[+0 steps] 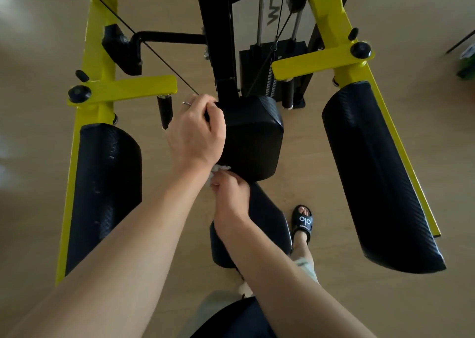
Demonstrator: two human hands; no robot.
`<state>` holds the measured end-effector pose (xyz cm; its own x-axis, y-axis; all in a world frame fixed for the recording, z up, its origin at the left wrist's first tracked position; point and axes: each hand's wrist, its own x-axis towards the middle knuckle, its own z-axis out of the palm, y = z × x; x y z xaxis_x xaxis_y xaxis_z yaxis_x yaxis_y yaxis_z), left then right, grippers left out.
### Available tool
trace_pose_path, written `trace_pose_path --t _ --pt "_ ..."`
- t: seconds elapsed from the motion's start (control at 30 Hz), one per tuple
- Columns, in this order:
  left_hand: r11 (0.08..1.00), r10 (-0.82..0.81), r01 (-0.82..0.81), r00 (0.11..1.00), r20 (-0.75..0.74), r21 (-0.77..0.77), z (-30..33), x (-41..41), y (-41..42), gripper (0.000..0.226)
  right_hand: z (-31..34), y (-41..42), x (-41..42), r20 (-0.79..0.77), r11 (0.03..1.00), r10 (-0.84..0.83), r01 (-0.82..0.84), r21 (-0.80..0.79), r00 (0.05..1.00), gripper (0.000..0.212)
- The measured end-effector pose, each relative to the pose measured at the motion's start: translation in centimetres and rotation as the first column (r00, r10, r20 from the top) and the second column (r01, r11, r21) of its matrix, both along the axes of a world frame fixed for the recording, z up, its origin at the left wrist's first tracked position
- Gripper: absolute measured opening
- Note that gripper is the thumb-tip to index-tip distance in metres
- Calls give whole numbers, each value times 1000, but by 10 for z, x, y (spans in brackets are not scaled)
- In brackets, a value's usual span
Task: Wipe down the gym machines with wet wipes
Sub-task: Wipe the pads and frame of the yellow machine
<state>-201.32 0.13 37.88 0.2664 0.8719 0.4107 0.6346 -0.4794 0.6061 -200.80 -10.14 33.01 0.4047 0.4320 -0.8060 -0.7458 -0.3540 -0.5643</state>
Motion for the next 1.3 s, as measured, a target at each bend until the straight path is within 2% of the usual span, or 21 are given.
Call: trace_pose_path --t 0.07,0.13,0.23,0.3,0.37,0.4,0.43,0.5,0.53,0.63,0.73,0.8,0.87,0.97,1.07,1.3 --pt "1000 -12 12 1000 4 -8 -1 0 0 37 -4 3 -12 -117 998 -46 52 46 992 13" --pt "1000 -14 14 1000 10 -4 -1 0 0 38 -10 4 -12 -243 989 -135 144 23 961 32" --pt "1000 -6 6 1000 10 2 -1 0 0 37 -36 -5 0 -325 967 -247 252 -26 913 35" --pt "1000 -6 6 1000 14 1 -1 -1 0 36 -55 -19 14 -256 962 -274 263 -75 927 26" --pt "1000 -16 16 1000 18 3 -1 -1 -1 35 -75 -28 35 -285 942 -336 312 -127 898 14" --pt "1000 -20 20 1000 20 5 -1 -1 0 35 -85 -29 49 -245 950 -310 291 -108 919 7" --pt "1000 -20 19 1000 22 10 -1 -1 0 35 -84 -31 63 -293 937 -349 342 -76 890 8" --pt "1000 -8 7 1000 20 24 -1 -1 1 35 -79 -29 90 -213 916 -390 402 11 896 21" --pt "1000 -1 1 1000 18 31 -2 -1 1 35 -79 -29 101 -228 905 -401 422 49 887 21" --pt "999 3 -4 1000 14 43 -2 0 1 35 -83 -32 113 -206 923 -325 357 144 923 43" --pt "999 0 0 1000 15 41 -2 0 1 36 -88 -35 111 -262 905 -350 397 154 899 14" --pt "999 0 -1 1000 19 50 -2 0 1 35 -91 -33 106 -294 900 -366 416 131 883 7" --pt "999 -6 5 1000 24 53 -2 0 1 36 -97 -29 96 -380 904 -363 421 80 851 18" --pt "998 -12 10 1000 22 55 -2 0 1 35 -101 -18 74 -561 873 -383 486 40 734 36" --pt "998 -6 5 1000 13 70 -2 0 0 34 -104 -10 56 -654 872 -360 489 16 665 46" --pt "996 0 0 1000 -1 95 -1 0 -1 34 -104 15 26 -682 885 -328 466 22 654 47"
